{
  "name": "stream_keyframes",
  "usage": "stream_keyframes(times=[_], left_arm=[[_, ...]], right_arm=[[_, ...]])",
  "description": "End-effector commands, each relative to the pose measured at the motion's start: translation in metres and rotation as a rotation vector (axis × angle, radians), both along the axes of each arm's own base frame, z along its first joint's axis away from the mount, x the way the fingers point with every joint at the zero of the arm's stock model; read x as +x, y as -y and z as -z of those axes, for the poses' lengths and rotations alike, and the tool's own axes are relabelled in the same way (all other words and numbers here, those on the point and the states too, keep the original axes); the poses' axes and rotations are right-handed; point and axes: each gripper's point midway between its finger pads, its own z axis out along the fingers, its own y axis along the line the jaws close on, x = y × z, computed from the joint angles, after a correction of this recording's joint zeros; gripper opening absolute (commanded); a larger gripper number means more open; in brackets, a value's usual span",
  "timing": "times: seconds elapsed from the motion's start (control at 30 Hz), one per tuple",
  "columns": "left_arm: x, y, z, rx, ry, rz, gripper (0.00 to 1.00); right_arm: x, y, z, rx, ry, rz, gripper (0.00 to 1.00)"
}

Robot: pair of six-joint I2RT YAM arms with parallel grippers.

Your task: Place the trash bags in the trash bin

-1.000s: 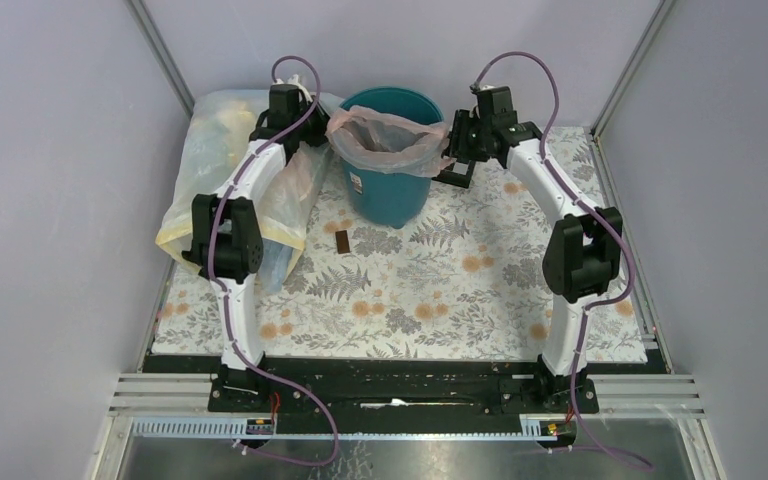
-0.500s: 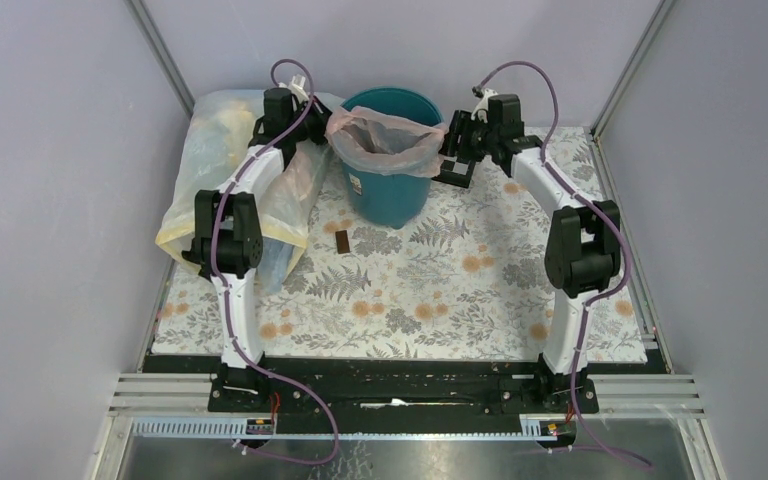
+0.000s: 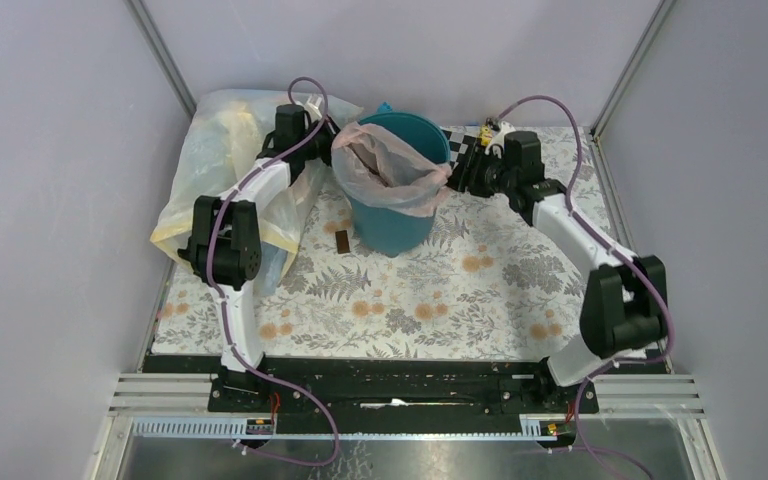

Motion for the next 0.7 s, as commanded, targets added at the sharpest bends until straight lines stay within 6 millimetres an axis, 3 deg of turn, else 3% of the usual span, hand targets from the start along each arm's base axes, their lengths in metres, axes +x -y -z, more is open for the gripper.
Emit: stream_keyframes(times=[0.0,0.13,0.33,0.5,0.6,0.67], left_arm=[[-0.058,0.051,-0.021,-0.028,-0.013,0.195,0.00],[-0.073,0.062,-0.024,-0.019,-0.008,0.224,0.00],[-0.070,0.051,-0.019,0.078,-0.001,0.166,0.00],[-0.071,0.053,-0.003,0.123,-0.030,0.175,0.00],[-0.071,0.055,0.007,0.137,-0.043,0.184,0.00],[-0.071,0.055,0.008,0.145,-0.041,0.184,0.00]], right_arm=[[-0.050,-0.044,-0.032,0.068,0.045,-0.107,0.53],[-0.058,-0.040,-0.031,0.057,0.044,-0.083,0.51],[-0.052,-0.023,-0.009,-0.027,-0.003,0.004,0.38],[-0.055,-0.032,0.027,-0.023,-0.085,-0.050,0.29],[-0.061,-0.037,0.030,-0.002,-0.091,-0.086,0.32],[-0.060,-0.036,0.015,0.003,-0.026,-0.091,0.41]])
